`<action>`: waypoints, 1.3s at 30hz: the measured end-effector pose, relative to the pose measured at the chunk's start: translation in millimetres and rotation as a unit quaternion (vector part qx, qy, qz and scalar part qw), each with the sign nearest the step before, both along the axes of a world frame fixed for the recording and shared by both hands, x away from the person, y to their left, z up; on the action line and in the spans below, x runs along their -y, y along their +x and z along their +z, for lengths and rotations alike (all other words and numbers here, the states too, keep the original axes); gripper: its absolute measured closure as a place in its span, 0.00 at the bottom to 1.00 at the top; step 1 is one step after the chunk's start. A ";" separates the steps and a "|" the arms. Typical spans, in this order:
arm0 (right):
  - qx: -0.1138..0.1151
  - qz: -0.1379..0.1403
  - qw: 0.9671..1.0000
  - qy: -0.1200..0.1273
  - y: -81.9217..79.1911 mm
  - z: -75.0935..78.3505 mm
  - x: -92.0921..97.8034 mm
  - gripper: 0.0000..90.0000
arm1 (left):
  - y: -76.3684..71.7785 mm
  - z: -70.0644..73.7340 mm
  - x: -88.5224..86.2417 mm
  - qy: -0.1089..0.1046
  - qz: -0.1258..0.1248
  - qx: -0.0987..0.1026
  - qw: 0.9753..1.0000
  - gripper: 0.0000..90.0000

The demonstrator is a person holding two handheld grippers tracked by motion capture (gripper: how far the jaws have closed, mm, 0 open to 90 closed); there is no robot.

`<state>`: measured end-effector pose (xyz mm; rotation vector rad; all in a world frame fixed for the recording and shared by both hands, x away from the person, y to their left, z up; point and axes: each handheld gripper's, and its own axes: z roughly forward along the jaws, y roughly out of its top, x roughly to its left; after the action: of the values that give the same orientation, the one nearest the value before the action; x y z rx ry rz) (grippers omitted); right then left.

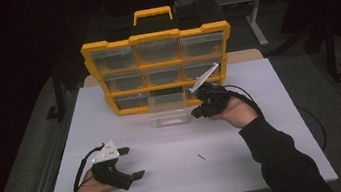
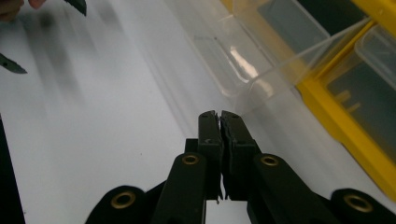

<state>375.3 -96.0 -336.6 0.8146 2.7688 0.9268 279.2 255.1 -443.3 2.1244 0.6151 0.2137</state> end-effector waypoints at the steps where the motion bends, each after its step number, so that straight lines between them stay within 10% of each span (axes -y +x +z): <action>1: 0.001 0.001 1.000 0.000 1.4 1.8 -1.4 0.95 | 0.0 0.1 0.0 0.000 0.000 -0.001 1.000 0.00; 24: 0.018 0.009 1.000 -0.009 38.1 26.3 -41.9 0.95 | -0.3 -0.1 0.4 -0.004 0.001 0.006 1.000 0.00; 39: 0.000 0.011 1.000 -0.020 59.2 6.5 -68.4 0.95 | -0.7 0.2 0.2 -0.004 0.001 0.005 1.000 0.00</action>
<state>434.5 -27.5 -330.0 0.7787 2.7924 0.8718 278.5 254.9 -443.1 2.1137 0.6099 0.2230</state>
